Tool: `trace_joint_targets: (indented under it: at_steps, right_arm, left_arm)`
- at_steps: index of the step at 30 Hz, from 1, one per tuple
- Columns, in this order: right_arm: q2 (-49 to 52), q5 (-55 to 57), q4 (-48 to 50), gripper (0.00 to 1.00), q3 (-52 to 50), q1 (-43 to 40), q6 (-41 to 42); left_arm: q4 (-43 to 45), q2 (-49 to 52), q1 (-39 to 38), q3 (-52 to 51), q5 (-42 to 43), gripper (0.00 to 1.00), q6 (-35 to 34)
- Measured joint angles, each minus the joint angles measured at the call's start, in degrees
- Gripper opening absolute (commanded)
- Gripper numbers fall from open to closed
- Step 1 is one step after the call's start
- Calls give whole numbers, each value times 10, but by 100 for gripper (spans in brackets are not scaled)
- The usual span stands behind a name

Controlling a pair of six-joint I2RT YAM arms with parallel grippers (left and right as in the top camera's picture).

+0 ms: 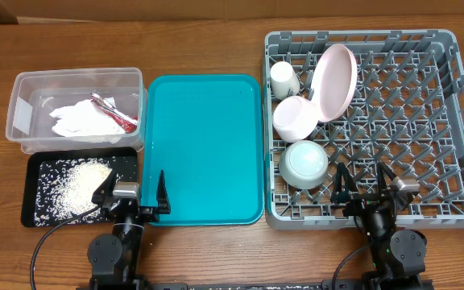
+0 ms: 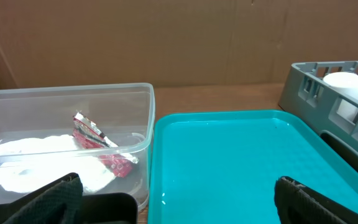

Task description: Sort waste into correct bins and load items into the dishwasher

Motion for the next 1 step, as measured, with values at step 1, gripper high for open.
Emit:
trace_joint_targets:
  at_steps: [1]
  right_arm:
    - [0, 0, 0, 100, 0, 0, 0]
  left_arm:
    - [0, 0, 0, 0, 0, 100, 0]
